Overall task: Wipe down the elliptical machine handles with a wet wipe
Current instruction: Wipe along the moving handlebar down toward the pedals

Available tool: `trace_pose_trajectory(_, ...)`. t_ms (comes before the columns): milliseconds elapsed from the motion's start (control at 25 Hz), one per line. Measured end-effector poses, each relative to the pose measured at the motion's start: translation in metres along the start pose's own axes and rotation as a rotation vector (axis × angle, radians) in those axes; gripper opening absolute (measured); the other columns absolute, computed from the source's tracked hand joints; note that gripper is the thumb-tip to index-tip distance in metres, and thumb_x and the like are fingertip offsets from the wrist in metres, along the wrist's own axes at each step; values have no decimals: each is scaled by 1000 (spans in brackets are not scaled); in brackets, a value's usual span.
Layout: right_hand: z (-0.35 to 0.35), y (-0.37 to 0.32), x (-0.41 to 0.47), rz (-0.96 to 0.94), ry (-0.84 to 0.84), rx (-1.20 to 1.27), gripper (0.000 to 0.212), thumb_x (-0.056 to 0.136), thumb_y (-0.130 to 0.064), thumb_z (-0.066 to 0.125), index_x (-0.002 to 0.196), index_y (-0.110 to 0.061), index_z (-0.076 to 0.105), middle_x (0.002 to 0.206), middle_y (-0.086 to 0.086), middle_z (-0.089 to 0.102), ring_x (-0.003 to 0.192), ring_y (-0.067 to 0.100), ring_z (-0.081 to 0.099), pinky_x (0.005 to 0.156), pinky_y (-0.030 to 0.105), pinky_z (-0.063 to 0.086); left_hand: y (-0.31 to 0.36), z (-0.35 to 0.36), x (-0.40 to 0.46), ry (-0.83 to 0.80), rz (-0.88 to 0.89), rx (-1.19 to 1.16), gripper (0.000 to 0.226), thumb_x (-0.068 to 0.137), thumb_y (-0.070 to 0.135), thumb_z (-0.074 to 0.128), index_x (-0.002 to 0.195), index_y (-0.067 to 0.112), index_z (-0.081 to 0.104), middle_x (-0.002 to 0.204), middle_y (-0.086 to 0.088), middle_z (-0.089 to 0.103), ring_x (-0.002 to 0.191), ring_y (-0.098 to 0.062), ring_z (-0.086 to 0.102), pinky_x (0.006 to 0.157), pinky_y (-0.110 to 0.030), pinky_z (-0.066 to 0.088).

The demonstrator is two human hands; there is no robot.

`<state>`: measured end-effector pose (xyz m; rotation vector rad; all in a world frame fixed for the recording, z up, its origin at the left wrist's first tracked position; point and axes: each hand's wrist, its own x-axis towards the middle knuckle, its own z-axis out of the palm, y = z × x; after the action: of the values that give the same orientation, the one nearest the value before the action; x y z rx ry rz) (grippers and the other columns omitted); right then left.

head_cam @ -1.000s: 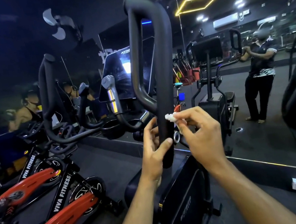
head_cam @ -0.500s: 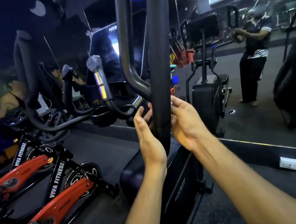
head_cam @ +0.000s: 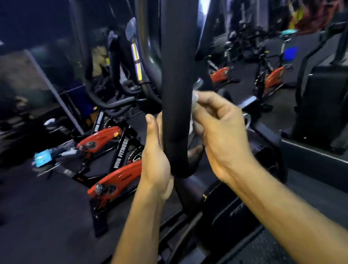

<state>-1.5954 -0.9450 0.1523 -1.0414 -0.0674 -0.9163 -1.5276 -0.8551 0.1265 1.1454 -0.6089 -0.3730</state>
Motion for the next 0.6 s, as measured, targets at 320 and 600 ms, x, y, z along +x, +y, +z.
trace_pose_trajectory(320, -46, 32, -33, -3, -249, -272, 21, 89, 10, 66, 97, -9, 74, 97, -1, 78, 94, 10, 73, 81, 19, 54, 6, 8, -7, -14, -40, 8, 80, 105, 63, 8, 112, 32, 82, 144, -17, 63, 138, -32, 57, 105, -44, 53)
trace_pose_trajectory(600, -22, -13, -3, -67, -59, -157, 18, 90, 4, 68, 100, -11, 74, 99, 0, 77, 95, 11, 73, 77, 19, 55, 5, 21, -14, 201, 172, -29, 70, 108, 59, 27, 143, 5, 55, 102, -6, 72, 92, -22, 63, 78, -44, 52)
